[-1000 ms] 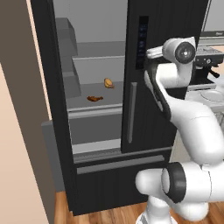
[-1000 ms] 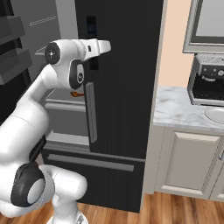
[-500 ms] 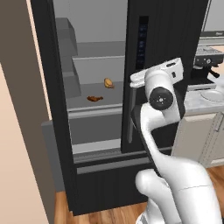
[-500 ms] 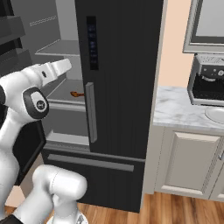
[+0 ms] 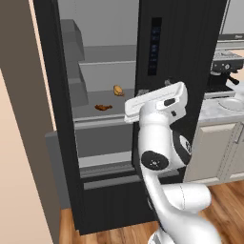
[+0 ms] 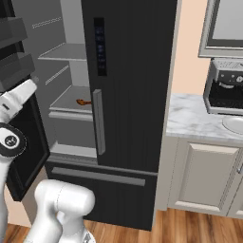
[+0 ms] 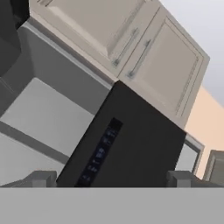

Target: Place the chicken drumstick on the counter behind the older chicken drumstick on the same shelf of the fridge to maintain FIFO order. Close the fridge door when finished.

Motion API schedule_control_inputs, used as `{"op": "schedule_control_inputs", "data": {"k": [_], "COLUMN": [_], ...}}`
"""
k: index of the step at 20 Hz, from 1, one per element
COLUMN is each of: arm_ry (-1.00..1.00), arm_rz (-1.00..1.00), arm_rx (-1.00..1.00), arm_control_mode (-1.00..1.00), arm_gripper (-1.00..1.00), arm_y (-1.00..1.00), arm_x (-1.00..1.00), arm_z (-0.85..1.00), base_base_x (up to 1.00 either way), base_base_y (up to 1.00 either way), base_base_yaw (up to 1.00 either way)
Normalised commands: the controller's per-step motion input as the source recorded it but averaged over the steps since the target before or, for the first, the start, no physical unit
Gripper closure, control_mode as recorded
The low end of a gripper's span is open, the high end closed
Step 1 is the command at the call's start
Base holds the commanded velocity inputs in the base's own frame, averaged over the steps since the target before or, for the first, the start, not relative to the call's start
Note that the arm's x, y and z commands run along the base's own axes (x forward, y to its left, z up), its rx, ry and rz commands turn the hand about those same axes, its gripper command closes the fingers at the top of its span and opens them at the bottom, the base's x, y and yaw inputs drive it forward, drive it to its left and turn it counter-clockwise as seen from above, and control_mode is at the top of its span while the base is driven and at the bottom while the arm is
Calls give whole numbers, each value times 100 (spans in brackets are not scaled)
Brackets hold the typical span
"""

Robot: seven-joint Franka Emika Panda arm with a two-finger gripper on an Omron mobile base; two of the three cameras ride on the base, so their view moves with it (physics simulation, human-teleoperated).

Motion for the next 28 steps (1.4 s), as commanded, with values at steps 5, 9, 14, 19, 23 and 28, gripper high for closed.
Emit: {"op": "schedule_control_inputs", "data": {"k": [5, 9, 14, 19, 23, 28], "arm_ry": [-5, 0, 0, 0, 1, 1], "arm_rz": [-1, -2, 0, 0, -2, -2], "arm_rx": [-12, -13, -12, -13, -13, -14], "arm_control_mode": [-100, -100, -100, -100, -100, -100], "arm_gripper": [-100, -100, -100, -100, -100, -100], "arm_y": [92, 100, 96, 98, 92, 89], "arm_x": [-83, -52, -6, 24, 41, 46], "arm_z": [-2, -19, -31, -43, -42, -42], "base_base_x": [0, 0, 0, 0, 0, 0], "base_base_y": [0, 0, 0, 0, 0, 0], "base_base_yaw": [0, 0, 0, 0, 0, 0]}}
